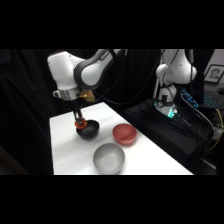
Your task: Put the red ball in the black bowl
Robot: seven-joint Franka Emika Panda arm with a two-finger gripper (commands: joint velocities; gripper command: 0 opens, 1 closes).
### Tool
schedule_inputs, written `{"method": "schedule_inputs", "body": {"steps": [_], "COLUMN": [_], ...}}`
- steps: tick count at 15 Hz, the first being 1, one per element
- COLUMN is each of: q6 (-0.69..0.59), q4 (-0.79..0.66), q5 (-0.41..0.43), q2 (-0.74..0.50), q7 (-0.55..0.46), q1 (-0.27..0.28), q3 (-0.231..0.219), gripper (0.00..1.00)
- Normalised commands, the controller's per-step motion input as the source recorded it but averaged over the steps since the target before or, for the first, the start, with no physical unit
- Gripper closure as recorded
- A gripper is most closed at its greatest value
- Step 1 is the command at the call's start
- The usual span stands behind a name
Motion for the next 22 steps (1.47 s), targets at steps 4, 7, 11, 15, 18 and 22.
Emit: {"method": "schedule_inputs", "body": {"steps": [4,7,11,15,18,22], "q6": [0.30,0.34,0.38,0.38,0.29,0.11], "q4": [-0.41,-0.30,-0.24,-0.14,-0.04,-0.01], "q5": [0.121,0.084,0.103,0.162,0.156,0.152], "q2": [-0.29,-0.16,-0.05,0.07,0.10,0.03], "q7": [-0.06,0.01,0.05,0.04,0.02,0.00], "q1": [-0.121,-0.044,-0.008,-0.018,-0.040,-0.060], "q3": [-0.055,-0.049,-0.015,0.025,0.035,0.051], "gripper": [0.98,0.98,0.98,0.98,0.98,0.52]}}
